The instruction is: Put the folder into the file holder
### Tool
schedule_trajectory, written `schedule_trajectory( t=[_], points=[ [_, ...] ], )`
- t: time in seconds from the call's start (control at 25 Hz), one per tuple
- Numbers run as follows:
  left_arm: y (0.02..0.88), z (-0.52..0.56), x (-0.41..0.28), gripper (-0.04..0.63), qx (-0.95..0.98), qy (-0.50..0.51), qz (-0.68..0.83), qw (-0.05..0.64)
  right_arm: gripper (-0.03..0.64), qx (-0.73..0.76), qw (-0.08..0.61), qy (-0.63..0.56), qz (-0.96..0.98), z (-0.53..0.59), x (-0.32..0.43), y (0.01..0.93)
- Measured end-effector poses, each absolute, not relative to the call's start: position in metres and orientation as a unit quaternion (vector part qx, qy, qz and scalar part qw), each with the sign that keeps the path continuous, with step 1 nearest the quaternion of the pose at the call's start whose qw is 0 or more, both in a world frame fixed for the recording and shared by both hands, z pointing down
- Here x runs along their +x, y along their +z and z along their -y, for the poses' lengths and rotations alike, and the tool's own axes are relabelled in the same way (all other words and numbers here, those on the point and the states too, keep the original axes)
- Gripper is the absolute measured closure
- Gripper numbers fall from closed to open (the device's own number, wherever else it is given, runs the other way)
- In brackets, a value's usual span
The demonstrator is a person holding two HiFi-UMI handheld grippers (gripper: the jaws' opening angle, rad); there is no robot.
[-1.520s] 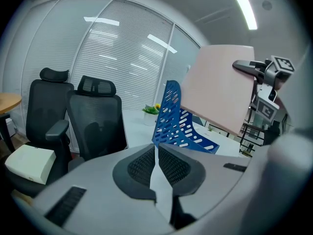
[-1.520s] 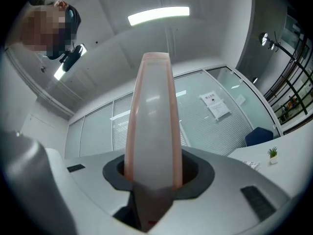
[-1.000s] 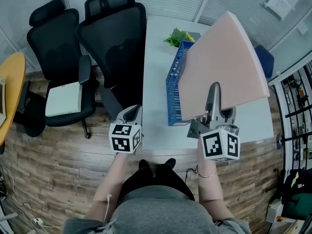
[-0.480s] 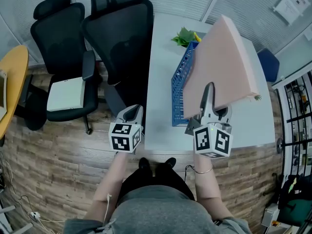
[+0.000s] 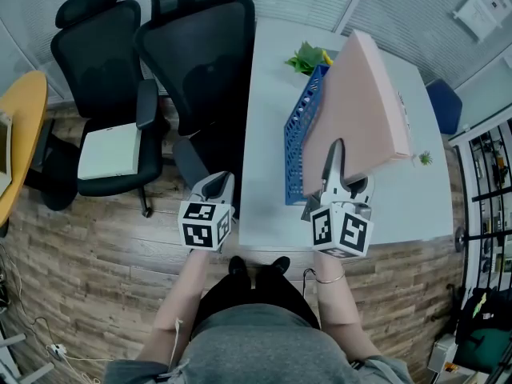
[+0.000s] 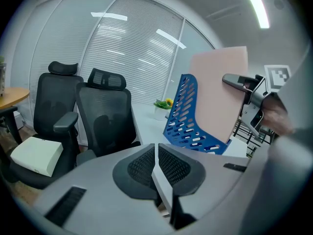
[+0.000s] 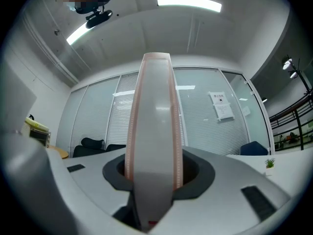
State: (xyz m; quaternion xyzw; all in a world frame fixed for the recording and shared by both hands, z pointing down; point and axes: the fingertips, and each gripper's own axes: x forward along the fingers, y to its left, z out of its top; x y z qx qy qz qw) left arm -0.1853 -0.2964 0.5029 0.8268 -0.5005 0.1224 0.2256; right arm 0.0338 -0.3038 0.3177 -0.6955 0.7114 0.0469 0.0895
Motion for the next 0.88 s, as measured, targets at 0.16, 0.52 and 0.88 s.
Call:
schedule_trajectory(
  t=[0.16,0.52,0.88],
  points=[
    [0.505,0.295,-0.186,0.56,0.827,0.124,0.499,0.226,0.453,-0.701,0.075,0.045,-0.708,0.303,0.032,0.329],
    [0.509,0.293,-0.189,0.56,0.826,0.132,0.499,0.226,0.451,-0.707,0.053,0.035,-0.704,0.302,0.028,0.35],
    [0.512,0.294,-0.191,0.56,0.826,0.135,0.497,0.23,0.448,-0.709,0.033,0.023,-0.704,0.299,0.023,0.37]
  ],
)
